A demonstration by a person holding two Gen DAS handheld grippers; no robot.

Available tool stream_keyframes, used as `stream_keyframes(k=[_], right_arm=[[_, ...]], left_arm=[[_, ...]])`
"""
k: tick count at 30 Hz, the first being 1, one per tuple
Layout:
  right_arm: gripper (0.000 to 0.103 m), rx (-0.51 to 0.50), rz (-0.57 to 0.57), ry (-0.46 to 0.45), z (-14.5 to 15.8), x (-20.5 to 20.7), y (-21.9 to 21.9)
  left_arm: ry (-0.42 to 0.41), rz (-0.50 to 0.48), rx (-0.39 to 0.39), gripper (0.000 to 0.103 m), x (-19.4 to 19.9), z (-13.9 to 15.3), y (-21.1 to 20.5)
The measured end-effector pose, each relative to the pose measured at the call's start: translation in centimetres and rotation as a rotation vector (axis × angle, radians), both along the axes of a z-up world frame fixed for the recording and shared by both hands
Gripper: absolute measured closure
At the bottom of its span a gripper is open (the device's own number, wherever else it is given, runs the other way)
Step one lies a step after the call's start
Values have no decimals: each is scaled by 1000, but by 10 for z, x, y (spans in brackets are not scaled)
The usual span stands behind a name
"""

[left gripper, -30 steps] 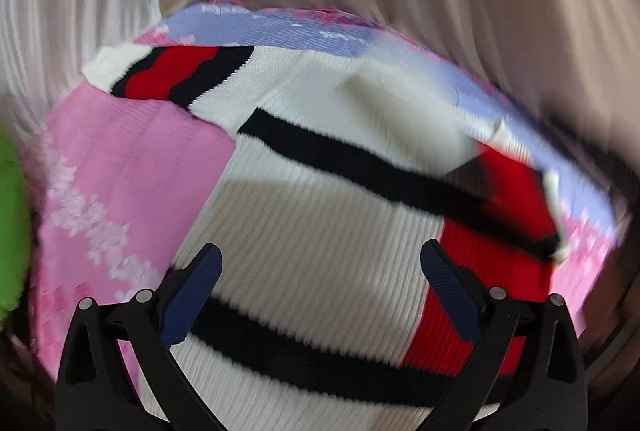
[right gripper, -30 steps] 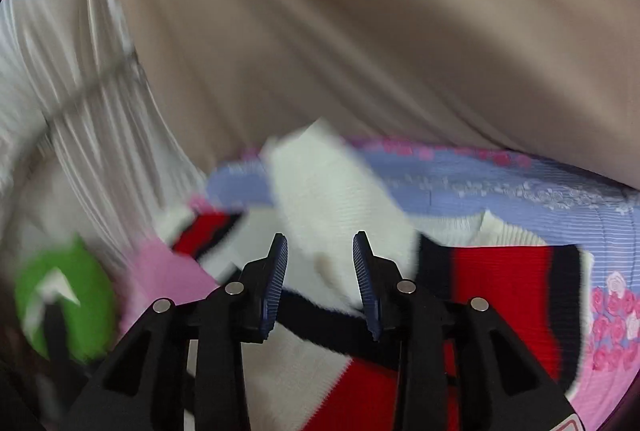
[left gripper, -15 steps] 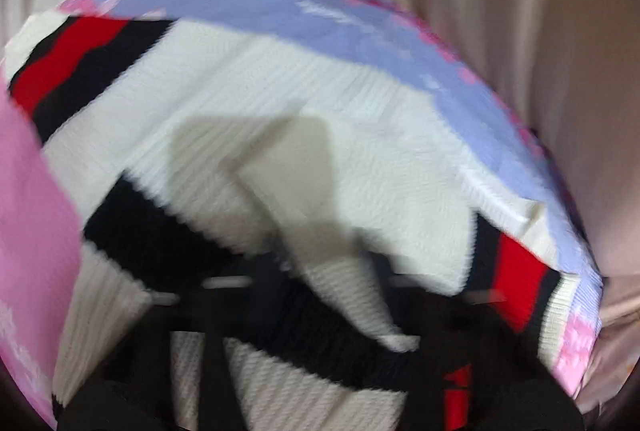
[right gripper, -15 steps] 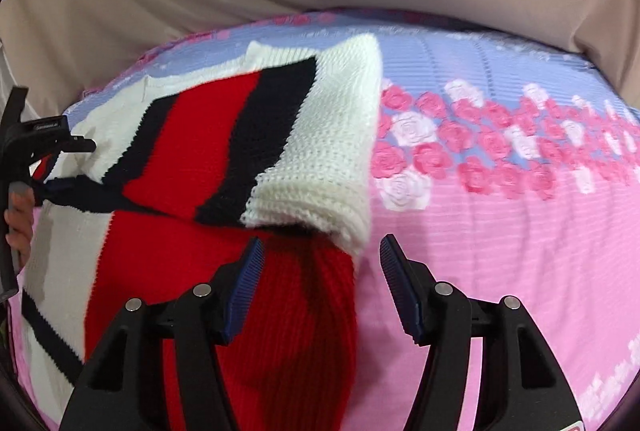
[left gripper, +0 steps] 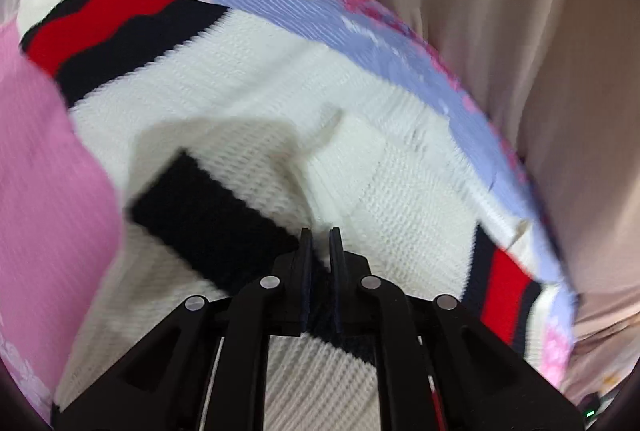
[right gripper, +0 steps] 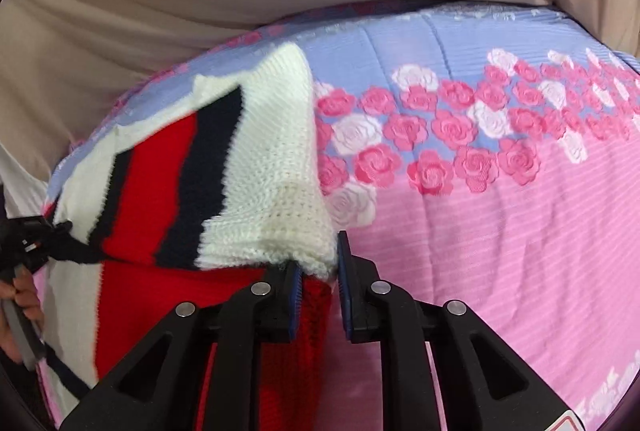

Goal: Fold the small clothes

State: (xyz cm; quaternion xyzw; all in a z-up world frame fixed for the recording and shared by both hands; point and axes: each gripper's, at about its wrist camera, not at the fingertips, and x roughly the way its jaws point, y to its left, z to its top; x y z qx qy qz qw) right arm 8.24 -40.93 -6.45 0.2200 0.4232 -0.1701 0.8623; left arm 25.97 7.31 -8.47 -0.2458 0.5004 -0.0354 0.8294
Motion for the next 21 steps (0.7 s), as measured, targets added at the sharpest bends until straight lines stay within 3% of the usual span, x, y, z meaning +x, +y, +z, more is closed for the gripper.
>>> stream_keyframes(k=[2, 4, 7, 9, 13, 16, 17, 18, 21], right_arm=[[82, -45, -2, -3, 15, -8, 11], [73, -80, 6, -3, 27, -19, 28], [59, -78, 59, -2, 41, -27, 59], [53, -61, 98, 7, 48, -35, 79], [52, 1, 171, 25, 44, -33, 130], [51, 39, 226, 48, 37, -24, 167], [51, 43, 242, 55, 35, -22, 177], [51, 46, 258, 65, 34, -19, 185], [51, 45, 282, 74, 35, -17, 203]], left_arm=[[-23, 43, -12, 85, -1, 11, 28], [-39, 123, 9, 42, 2, 23, 77], [-60, 304, 114, 24, 11, 35, 160], [-39, 409, 141, 23, 22, 31, 214], [37, 608, 86, 23, 50, 4, 322], [104, 677, 33, 25, 69, -21, 359], [86, 696, 31, 24, 71, -21, 361], [51, 691, 42, 34, 76, -16, 359], [73, 548, 7, 93, 101, -18, 352]])
